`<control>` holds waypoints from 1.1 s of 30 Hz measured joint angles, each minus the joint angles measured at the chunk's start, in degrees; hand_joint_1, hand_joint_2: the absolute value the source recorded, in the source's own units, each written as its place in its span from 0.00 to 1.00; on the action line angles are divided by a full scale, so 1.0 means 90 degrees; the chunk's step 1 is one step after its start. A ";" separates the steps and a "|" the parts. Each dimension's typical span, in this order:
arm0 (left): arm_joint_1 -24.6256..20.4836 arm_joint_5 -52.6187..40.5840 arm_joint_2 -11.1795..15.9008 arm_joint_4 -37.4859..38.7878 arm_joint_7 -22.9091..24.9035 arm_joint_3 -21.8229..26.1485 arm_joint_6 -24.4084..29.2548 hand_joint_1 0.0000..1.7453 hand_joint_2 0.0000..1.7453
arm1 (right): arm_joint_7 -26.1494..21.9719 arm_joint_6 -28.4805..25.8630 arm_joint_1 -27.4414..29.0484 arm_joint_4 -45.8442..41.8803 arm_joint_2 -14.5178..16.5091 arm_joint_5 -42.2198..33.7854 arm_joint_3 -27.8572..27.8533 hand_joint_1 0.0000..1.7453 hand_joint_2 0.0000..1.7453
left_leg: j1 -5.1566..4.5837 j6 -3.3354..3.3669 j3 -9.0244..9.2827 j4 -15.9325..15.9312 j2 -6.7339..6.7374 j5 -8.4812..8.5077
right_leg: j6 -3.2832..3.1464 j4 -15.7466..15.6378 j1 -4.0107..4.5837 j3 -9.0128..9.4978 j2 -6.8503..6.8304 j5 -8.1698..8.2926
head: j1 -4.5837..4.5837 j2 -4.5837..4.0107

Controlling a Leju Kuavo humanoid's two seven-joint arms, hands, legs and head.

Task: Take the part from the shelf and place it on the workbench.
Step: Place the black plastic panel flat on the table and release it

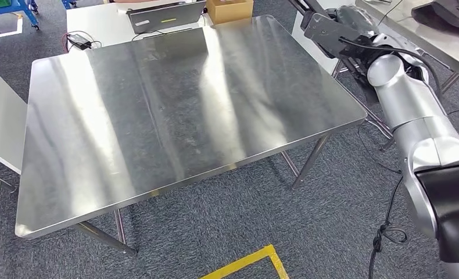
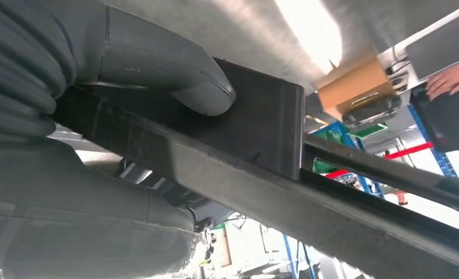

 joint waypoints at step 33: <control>-0.0080 -0.0057 0.0072 0.0004 0.0115 -0.0288 0.0002 0.00 1.00 | 0.1962 -0.1469 0.0596 0.2831 0.0810 0.3660 0.2047 1.00 1.00 | 0.0023 -0.0130 -0.0013 0.0000 0.0057 -0.0041 | -0.0102 -0.0031 -0.0063 -0.0019 0.0009 0.0034 | 0.0012 0.0000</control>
